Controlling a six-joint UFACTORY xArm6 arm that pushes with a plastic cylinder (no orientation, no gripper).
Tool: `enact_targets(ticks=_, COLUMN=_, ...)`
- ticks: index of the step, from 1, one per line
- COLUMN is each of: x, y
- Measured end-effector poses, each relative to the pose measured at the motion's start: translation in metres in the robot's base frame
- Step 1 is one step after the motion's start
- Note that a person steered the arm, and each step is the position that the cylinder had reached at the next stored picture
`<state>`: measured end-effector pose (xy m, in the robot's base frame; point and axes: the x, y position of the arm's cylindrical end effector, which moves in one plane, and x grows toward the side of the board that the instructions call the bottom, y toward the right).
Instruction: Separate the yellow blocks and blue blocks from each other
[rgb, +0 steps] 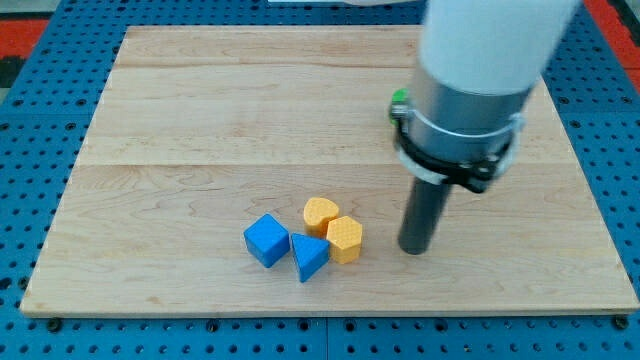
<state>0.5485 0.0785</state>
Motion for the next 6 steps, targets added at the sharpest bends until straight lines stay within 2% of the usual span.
enact_targets(ticks=1, x=0.009, y=0.02)
enact_targets(ticks=3, x=0.011, y=-0.039)
enact_targets(ticks=4, x=0.029, y=-0.028)
enact_targets(ticks=6, x=-0.045, y=-0.149)
